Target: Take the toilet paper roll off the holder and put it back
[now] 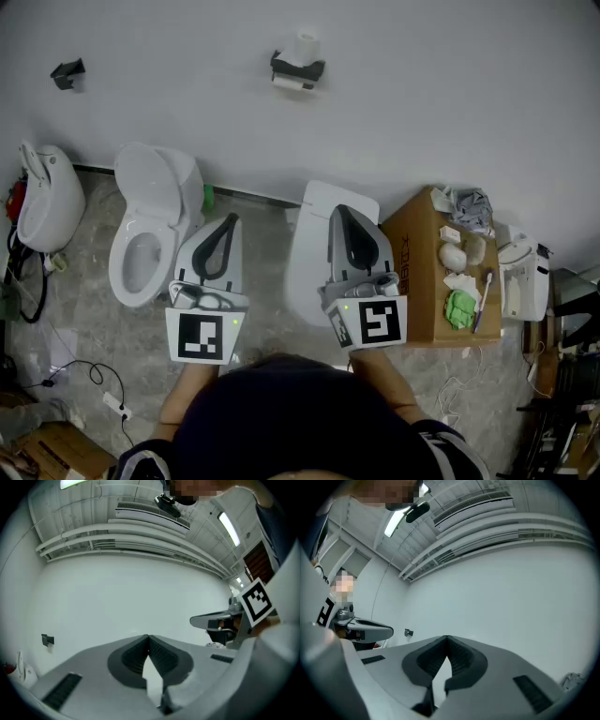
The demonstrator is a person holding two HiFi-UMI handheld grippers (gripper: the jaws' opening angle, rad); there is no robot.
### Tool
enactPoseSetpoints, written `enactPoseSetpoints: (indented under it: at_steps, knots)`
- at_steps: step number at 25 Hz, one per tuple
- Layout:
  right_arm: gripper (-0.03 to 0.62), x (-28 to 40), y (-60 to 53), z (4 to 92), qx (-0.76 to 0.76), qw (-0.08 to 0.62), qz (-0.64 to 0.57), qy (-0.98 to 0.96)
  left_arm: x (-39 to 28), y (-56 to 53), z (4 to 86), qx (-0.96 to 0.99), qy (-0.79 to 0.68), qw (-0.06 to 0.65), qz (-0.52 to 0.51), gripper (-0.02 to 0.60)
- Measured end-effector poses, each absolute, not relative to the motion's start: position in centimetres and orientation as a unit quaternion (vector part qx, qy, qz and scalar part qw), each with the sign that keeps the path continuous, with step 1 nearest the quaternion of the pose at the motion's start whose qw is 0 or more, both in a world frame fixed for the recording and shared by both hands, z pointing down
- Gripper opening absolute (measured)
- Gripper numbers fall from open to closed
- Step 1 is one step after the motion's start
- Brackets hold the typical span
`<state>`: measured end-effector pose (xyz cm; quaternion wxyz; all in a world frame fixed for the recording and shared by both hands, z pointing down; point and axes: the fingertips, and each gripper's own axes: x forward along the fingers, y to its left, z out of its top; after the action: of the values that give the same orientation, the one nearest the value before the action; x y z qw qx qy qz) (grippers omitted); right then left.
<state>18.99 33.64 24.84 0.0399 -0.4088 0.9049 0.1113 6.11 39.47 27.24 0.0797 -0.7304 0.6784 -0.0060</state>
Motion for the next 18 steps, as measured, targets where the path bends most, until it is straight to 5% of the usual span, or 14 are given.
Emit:
enactPoseSetpoints:
  at_steps: [8,16,18]
  knots:
    - [0.016,24.0,32.5,26.1,-0.400,0.069,0.080,0.910,11.4,38.9,28.3,-0.731,0.679,0.073,-0.003,-0.002]
    - [0.018,22.4,30.8,26.9,-0.393,0.073,0.075,0.914,9.6,37.1,29.5,-0.724,0.686,0.067,-0.008,-0.002]
    - [0.083,21.3,29.7,27.2,-0.389,0.073,0.073,0.915,8.5,35.8,29.8,-0.726,0.684,0.070,-0.008,-0.002]
